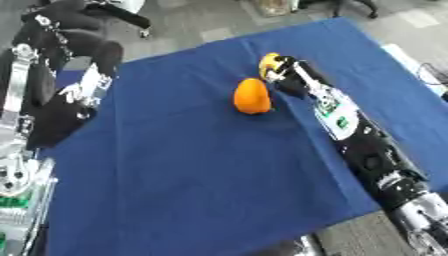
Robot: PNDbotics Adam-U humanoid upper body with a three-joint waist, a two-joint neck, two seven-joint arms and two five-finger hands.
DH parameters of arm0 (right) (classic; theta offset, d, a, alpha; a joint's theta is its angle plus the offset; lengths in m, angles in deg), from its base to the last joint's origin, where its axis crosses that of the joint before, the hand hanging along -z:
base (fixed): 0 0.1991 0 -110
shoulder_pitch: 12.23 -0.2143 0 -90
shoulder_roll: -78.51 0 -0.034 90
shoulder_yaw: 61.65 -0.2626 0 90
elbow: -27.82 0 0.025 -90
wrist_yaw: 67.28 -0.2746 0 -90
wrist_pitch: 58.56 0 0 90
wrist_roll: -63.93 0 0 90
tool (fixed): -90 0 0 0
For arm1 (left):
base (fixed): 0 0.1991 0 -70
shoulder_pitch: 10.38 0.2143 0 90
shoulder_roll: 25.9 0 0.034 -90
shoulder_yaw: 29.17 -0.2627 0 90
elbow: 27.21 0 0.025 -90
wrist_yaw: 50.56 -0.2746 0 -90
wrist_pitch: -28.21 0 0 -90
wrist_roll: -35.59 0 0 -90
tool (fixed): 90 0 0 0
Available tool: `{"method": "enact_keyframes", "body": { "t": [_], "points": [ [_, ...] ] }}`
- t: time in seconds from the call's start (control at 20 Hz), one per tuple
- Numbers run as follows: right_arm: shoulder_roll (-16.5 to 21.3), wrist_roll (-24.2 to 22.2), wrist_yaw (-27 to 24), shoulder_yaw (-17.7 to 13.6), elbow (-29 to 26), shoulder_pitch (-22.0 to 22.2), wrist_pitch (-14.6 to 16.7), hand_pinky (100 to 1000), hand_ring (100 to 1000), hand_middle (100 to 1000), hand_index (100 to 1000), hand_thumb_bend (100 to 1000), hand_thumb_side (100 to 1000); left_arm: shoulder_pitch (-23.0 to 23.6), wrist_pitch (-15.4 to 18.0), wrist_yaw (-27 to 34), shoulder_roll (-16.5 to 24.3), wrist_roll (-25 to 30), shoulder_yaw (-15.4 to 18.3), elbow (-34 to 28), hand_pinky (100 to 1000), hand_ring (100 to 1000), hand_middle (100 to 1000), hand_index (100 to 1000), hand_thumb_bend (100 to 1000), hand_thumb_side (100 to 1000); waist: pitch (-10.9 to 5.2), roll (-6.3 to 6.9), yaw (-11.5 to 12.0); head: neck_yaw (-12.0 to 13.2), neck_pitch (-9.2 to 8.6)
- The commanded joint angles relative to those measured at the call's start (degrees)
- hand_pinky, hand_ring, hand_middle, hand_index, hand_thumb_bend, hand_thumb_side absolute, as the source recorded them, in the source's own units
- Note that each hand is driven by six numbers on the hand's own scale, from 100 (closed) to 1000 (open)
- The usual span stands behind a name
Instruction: Pick up the objects with one hand, pass them to the other hand, and then place them into the box on the other side of the table.
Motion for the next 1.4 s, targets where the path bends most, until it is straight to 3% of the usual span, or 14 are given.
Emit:
{"method": "enact_keyframes", "body": {
  "t": [0.05, 0.4, 0.75, 0.95, 1.2, 1.25, 1.3, 1.4],
  "points": [
    [0.2, -1.4, 0.5, 1.1, -1.6, -1.0, 0.8, 801, 760, 733, 939, 100, 821, -0.3, -0.2, -0.4, -0.1, 0.4, 0.0, -1.1, 708, 645, 665, 865, 475, 598, 0.27, 0.35, -0.1, -0.3, -0.15],
    [0.0, -5.9, 1.0, 3.7, -3.4, -1.1, 2.6, 812, 771, 746, 951, 100, 844, -0.1, -0.6, -0.9, -0.1, 0.9, -0.1, -1.1, 708, 644, 657, 865, 470, 602, 0.31, 0.31, 0.0, -0.5, -0.15],
    [-0.3, -11.8, 2.4, 5.1, -2.0, -0.7, 3.2, 824, 789, 773, 958, 100, 944, -0.1, -0.4, -1.0, -0.1, 0.9, -0.1, -1.1, 708, 642, 639, 861, 468, 602, 0.32, 0.27, 0.1, -0.7, -0.15],
    [-0.3, -15.2, 3.7, 5.0, -1.5, -0.7, 3.4, 834, 795, 765, 954, 100, 905, 0.1, -0.4, -1.1, -0.1, 1.0, -0.1, -1.1, 708, 640, 626, 857, 466, 603, 0.3, 0.2, 0.1, -0.8, -0.15],
    [-0.2, -18.8, 6.2, 5.3, -1.9, -0.9, 4.3, 846, 799, 747, 949, 100, 569, 0.3, -0.4, -1.1, -0.2, 1.1, -0.2, -1.1, 707, 637, 617, 855, 463, 605, 0.32, 0.11, 0.1, -0.9, -0.15],
    [-0.1, -19.5, 6.8, 5.3, -2.0, -0.9, 4.4, 841, 791, 719, 940, 100, 283, 0.3, -0.5, -1.1, -0.2, 1.1, -0.2, -1.1, 707, 635, 613, 854, 461, 606, 0.33, 0.11, 0.2, -0.9, -0.15],
    [-0.1, -20.1, 7.4, 5.2, -2.0, -0.9, 4.5, 836, 783, 692, 929, 100, 120, 0.3, -0.5, -1.1, -0.2, 1.0, -0.2, -1.1, 707, 634, 611, 854, 460, 607, 0.34, 0.11, 0.2, -0.9, -0.15],
    [-0.1, -21.0, 8.5, 5.0, -2.1, -0.9, 4.4, 825, 755, 629, 913, 100, 100, 0.4, -0.5, -1.1, -0.2, 1.0, -0.2, -1.1, 707, 631, 608, 854, 458, 607, 0.33, 0.09, 0.2, -0.8, -0.15]
  ]
}}
